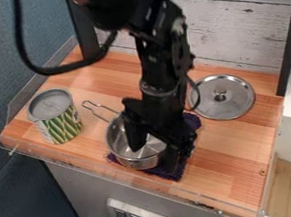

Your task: Moved the silver pot to the left side of the table

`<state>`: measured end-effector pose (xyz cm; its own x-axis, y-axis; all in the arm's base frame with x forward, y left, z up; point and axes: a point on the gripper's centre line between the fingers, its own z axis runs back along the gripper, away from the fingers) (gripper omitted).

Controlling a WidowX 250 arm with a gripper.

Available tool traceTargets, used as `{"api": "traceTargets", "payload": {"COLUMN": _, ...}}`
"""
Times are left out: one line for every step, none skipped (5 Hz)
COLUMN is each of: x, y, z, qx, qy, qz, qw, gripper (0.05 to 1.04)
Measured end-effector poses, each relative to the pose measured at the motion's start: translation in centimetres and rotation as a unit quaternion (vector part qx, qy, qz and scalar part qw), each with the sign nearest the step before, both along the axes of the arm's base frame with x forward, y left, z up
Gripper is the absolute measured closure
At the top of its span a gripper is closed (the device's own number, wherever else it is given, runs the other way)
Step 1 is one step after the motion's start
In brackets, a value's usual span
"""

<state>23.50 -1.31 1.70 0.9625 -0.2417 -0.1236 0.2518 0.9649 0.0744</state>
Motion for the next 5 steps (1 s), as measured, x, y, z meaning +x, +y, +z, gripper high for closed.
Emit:
{"api": "traceTargets", "payload": {"x": 0.2, "y": 0.1, "z": -1.5, "qx": 0.005, "qy": 0.014, "qz": 0.000, "qw": 0.9999, "gripper": 0.182}}
{"api": "traceTargets", "payload": {"x": 0.5, "y": 0.2, "z": -1.5, "qx": 0.007, "qy": 0.011, "qz": -0.007, "qw": 0.9999, "gripper": 0.445}}
{"api": "traceTargets", "payload": {"x": 0.4, "y": 0.1, "z": -1.3, "qx": 0.000, "qy": 0.012, "qz": -0.015, "qw": 0.9998, "gripper": 0.733}}
{"api": "traceTargets", "payload": {"x": 0.3, "y": 0.2, "z": -0.4, "qx": -0.004, "qy": 0.012, "qz": -0.028, "qw": 0.9995, "gripper": 0.927}}
{"api": "traceTargets", "payload": {"x": 0.7, "y": 0.5, "z": 1.0, "qx": -0.009, "qy": 0.007, "qz": -0.043, "qw": 0.9990, "gripper": 1.000}}
